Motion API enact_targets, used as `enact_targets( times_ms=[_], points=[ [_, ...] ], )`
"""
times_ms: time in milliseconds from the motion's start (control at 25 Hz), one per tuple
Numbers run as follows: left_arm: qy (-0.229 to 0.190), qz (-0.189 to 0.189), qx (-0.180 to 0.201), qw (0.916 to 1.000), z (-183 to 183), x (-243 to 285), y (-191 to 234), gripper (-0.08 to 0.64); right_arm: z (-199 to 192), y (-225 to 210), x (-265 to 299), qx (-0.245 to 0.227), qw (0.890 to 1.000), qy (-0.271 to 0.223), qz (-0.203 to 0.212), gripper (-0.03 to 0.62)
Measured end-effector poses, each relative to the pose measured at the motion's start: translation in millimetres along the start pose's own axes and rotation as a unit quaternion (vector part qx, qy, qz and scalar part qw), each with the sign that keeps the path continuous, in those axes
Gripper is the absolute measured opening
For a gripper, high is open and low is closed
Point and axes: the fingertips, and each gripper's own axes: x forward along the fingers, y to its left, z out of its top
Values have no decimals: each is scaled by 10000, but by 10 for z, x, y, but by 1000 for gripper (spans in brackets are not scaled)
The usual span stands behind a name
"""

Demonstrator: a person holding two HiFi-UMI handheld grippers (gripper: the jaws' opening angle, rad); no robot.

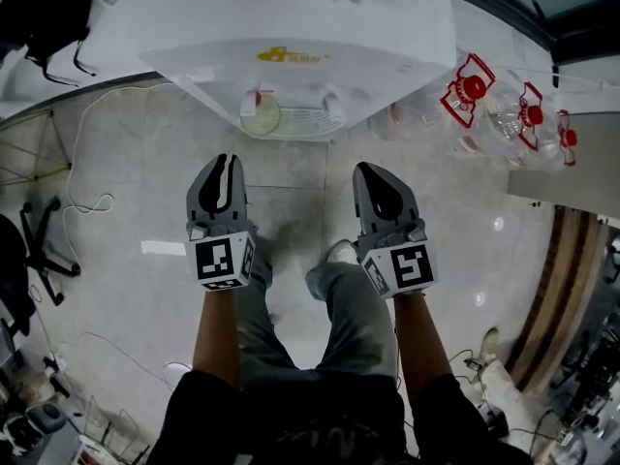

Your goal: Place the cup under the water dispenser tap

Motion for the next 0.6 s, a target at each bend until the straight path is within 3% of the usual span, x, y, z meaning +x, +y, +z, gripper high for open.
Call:
enact_targets(
  times_ms=[240,600],
  points=[
    [45,-51,-38,10000,410,-250,-53,25,477,109,-200,-42,9999,-77,-83,15],
    [91,-186,-171,9996,1017,-598,-131,18,1195,164,-498,-43,9988,-373,-313,15]
  ],
)
